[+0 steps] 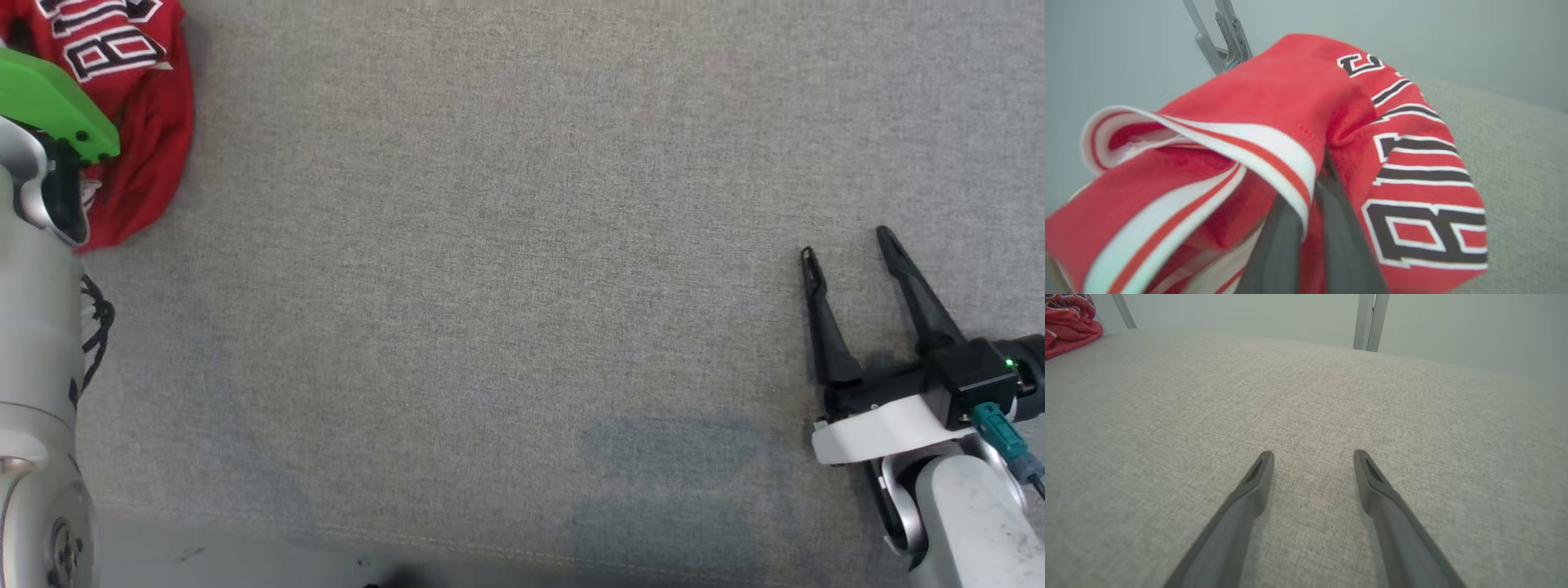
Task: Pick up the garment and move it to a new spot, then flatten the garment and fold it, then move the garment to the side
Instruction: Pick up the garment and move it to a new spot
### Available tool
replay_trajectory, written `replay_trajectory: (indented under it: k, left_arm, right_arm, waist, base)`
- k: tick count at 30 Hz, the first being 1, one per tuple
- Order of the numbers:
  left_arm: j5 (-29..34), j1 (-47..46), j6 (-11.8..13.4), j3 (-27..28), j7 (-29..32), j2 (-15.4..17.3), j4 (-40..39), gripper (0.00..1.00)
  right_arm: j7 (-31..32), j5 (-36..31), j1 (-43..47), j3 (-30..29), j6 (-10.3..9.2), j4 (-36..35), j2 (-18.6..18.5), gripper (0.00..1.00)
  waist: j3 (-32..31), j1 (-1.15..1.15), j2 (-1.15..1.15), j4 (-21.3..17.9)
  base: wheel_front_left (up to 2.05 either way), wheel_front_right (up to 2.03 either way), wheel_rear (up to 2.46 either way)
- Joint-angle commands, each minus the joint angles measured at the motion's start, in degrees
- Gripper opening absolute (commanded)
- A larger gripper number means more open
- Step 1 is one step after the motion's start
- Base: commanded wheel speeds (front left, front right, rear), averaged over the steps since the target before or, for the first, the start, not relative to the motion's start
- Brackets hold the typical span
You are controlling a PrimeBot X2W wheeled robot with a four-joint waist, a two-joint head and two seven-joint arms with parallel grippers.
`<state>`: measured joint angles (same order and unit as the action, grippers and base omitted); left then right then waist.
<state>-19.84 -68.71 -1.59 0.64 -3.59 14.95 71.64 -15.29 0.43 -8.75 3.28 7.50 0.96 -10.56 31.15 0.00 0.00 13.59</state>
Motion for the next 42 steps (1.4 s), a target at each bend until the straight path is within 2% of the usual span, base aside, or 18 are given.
replay_trajectory:
  k: [1,9,15,20,31,42]
  left_arm:
    - [0.87,0.40,-0.45,-0.43,-1.73,0.75,-0.58,0.00]
    - [2.78,-0.68,-3.06,-3.42,-7.88,2.47,-2.68,0.00]
    - [2.67,-1.74,-4.77,-4.85,-9.26,2.82,-5.71,0.00]
    - [3.32,-1.81,-5.31,-6.84,-8.79,2.22,-7.68,0.00]
    - [1.93,1.42,-5.88,-12.13,-4.23,-2.15,-16.31,0.00]
    - [-1.18,10.73,-5.96,-16.90,2.98,-5.54,-29.29,0.00]
  right_arm:
    - [0.08,0.65,0.66,0.59,-0.01,0.70,0.81,1.00]
    - [0.07,1.53,2.16,2.69,-0.02,2.42,3.72,1.00]
    - [0.07,2.32,4.17,3.69,-0.02,3.87,5.69,1.00]
    - [0.07,2.66,5.33,2.36,-0.02,4.46,6.64,1.00]
    - [0.07,2.98,6.18,-1.65,-0.02,4.70,7.61,1.00]
    - [0.07,5.72,6.82,-3.79,-0.02,4.21,7.65,1.00]
  waist:
    - [-2.58,0.00,0.00,-0.26]
    - [-11.50,0.00,0.00,-0.98]
    - [-18.79,0.00,0.00,-3.40]
    - [-22.41,0.00,0.00,-5.71]
    - [-29.05,0.00,0.00,-14.00]
    - [-30.64,0.00,0.00,-23.28]
  base:
    - [0.00,0.00,0.00]
    - [0.00,0.00,0.00]
    - [0.00,0.00,0.00]
    - [0.00,0.00,0.00]
    - [0.00,0.00,0.00]
    - [0.00,0.00,0.00]
